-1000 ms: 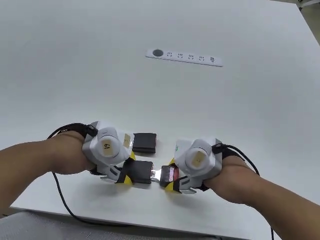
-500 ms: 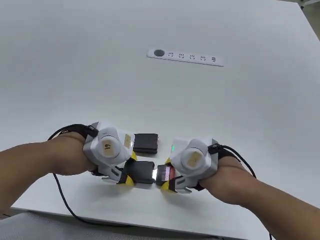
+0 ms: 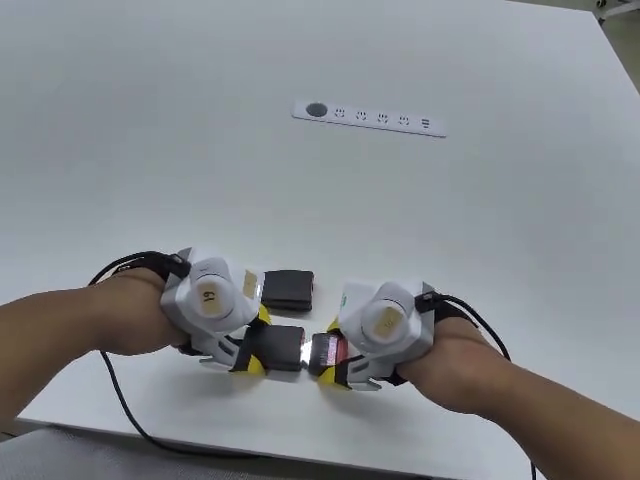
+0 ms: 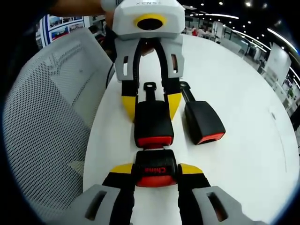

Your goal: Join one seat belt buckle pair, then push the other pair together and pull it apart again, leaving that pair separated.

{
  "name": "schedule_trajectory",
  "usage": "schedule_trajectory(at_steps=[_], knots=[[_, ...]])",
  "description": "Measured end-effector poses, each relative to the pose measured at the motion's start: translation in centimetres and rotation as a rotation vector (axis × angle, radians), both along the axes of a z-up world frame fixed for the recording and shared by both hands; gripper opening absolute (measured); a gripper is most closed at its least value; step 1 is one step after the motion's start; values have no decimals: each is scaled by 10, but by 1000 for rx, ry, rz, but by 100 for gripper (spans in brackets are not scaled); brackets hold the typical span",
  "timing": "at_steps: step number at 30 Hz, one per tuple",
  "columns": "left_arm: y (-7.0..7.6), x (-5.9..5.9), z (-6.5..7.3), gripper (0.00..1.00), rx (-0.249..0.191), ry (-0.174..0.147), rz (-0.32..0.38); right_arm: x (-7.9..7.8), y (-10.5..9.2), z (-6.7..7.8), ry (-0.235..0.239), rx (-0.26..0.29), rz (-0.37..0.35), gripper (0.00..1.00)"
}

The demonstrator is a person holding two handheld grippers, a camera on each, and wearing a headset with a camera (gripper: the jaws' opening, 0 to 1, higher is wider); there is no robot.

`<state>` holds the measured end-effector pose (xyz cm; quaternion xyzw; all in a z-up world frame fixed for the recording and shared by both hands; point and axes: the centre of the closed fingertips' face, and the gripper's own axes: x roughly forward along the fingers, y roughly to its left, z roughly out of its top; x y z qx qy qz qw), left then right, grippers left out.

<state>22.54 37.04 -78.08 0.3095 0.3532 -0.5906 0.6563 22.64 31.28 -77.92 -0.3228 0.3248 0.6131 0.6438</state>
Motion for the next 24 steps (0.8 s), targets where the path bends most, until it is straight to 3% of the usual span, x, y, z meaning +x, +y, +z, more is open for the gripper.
schedule_trajectory(at_steps=[4, 24], knots=[[0, 0, 1, 32, -24, -6, 11, 2, -1, -2, -2, 3, -7, 31], [3, 1, -1, 32, -6, -1, -7, 3, -2, -4, -13, 10, -20, 32]])
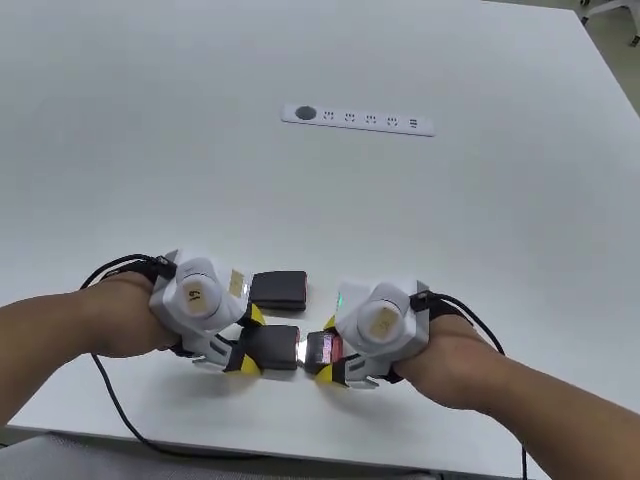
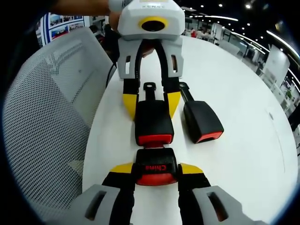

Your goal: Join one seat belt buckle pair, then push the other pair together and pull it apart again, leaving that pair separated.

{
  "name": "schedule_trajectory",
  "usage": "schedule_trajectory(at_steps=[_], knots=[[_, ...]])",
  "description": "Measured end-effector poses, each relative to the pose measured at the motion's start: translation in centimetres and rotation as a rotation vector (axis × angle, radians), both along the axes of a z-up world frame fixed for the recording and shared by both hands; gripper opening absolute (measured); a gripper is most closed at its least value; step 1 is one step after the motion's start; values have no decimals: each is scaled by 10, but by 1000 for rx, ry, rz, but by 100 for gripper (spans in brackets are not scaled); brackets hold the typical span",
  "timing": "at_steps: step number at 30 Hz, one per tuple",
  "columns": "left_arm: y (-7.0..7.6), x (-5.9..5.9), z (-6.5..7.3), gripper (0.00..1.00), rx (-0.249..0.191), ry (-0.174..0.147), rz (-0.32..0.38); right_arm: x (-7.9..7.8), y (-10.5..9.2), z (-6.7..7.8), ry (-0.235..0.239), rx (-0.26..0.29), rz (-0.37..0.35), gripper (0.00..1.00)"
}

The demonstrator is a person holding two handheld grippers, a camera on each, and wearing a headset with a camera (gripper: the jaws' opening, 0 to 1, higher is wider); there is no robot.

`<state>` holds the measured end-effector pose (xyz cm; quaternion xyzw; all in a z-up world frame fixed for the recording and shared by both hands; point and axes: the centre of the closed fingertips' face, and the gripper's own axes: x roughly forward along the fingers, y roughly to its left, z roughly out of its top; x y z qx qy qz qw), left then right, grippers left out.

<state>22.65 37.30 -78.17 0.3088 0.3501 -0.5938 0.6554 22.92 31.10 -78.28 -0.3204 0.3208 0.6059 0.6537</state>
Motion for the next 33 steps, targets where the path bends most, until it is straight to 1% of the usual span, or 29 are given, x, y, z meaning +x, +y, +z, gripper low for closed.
schedule_trajectory(at_steps=[7, 10, 12, 13, 16, 18, 20, 23, 24, 25, 26, 27, 28, 30, 33], knots=[[0, 0, 0, 33, -5, 5, 9, -1, 0, 2, -1, 5, 7, 32], [-1, 0, 0, 33, 9, 6, 8, -2, 0, 2, 2, -13, 17, 32], [-2, 0, 1, 33, 15, 9, 10, 1, 1, 1, 0, -36, 22, 32], [-2, 0, 1, 33, 18, 11, 10, -1, 1, 2, 1, -40, 22, 32], [-2, 0, 1, 34, 23, 13, 10, 0, 0, 2, 7, -38, 19, 33], [-1, 0, 1, 34, 26, 19, 27, 0, 0, 2, 0, -39, 17, 33], [-2, -1, 1, 34, 35, 12, 24, 0, 0, 1, 3, -38, 13, 33], [-5, -3, 2, 37, 41, 22, 34, 1, 1, 0, 16, -35, -6, 35], [-5, -4, 2, 39, 44, 34, 39, 0, 1, -1, 19, -34, -14, 36], [-7, -4, 4, 42, 36, 40, 52, -1, 0, 0, 17, -34, -15, 37], [-8, -4, 4, 44, 29, 40, 51, -2, 0, 1, 19, -31, -11, 37], [-11, -3, 8, 43, 9, 42, 62, -4, 1, 2, 22, -29, -8, 37], [-12, -3, 11, 42, 2, 42, 74, -4, 1, 4, 16, -26, -6, 35], [-14, -1, 21, 42, -16, 29, 86, -1, 1, 8, 11, -16, -11, 35], [-13, 0, 25, 42, -20, 23, 92, -1, 0, 14, 8, -7, -21, 35]])
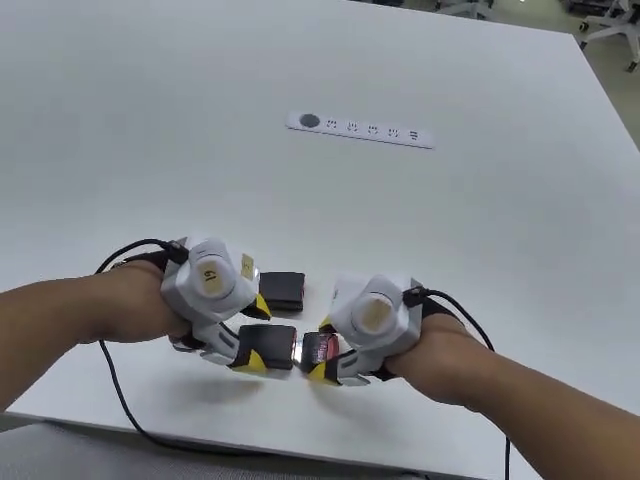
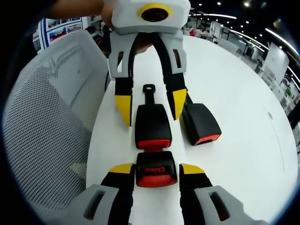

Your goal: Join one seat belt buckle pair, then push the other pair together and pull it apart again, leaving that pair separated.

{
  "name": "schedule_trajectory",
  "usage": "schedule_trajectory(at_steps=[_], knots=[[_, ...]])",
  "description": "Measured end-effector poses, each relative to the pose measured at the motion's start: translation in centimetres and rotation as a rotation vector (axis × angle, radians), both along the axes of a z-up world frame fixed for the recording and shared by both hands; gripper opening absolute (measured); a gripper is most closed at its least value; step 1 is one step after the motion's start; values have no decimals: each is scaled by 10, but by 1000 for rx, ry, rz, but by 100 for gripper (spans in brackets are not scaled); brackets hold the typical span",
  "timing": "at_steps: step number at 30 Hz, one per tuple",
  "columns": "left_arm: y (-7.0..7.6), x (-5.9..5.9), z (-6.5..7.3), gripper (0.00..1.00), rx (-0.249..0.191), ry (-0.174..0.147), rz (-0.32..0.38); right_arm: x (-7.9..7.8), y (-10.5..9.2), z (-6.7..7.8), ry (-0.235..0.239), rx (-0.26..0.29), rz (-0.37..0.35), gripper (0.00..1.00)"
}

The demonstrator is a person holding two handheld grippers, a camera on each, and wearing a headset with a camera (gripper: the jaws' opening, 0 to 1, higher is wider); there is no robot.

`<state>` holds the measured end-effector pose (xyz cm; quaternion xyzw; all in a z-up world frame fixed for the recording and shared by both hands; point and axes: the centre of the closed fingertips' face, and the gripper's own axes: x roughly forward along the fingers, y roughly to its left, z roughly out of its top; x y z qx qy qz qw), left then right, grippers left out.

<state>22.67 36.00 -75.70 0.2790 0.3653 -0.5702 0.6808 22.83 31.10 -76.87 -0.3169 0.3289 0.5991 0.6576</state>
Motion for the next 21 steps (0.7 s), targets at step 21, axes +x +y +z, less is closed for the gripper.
schedule_trajectory(at_steps=[21], knots=[[1, 65, 24, 42, -20, -95, 40, 51, -63, 25, -53, 4, -102, 32]])
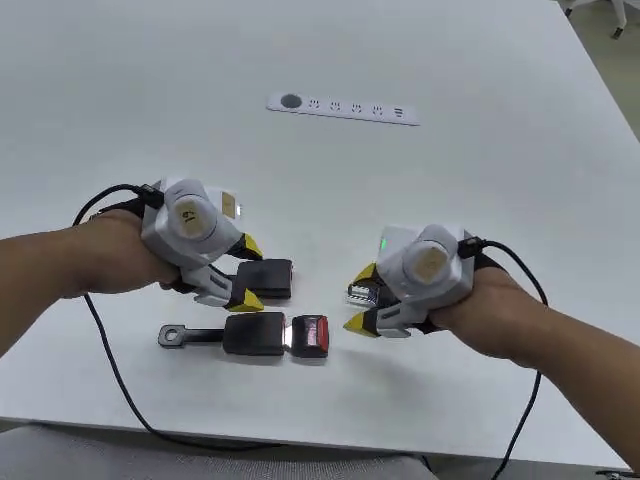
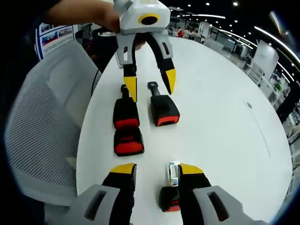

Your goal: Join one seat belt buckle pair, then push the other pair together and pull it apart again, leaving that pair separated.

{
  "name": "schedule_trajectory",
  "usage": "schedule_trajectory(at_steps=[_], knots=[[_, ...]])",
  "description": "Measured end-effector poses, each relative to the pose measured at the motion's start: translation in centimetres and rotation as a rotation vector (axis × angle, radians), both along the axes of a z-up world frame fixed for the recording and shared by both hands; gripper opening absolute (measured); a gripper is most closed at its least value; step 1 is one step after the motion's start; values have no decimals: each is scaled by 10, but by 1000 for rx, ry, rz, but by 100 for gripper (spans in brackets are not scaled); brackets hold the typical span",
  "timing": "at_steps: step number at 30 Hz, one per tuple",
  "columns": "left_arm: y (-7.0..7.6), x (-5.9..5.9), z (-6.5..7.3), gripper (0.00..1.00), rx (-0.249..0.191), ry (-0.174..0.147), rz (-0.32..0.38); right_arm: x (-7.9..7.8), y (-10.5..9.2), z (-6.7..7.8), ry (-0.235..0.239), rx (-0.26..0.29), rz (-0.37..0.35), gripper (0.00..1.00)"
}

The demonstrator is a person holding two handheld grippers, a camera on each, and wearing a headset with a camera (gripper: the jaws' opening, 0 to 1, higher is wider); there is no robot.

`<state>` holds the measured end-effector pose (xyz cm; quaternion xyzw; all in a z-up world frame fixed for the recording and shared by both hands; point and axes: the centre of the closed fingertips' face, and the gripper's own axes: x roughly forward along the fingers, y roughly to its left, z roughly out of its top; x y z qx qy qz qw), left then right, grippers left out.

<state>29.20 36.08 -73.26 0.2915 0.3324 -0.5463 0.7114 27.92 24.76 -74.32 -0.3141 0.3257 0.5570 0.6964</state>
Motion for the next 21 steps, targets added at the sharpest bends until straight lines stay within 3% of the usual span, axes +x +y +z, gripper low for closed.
schedule_trajectory(at_steps=[8, 18, 21], knots=[[1, 4, -8, 42, 43, 7, -34, 22, -29, -9, -22, -37, -23, 32], [6, 9, -23, 39, 87, 32, -35, 20, -48, -31, 0, -73, 16, 32], [7, 11, -30, 39, 121, 38, -55, 21, -48, -31, 4, -70, 10, 31]])
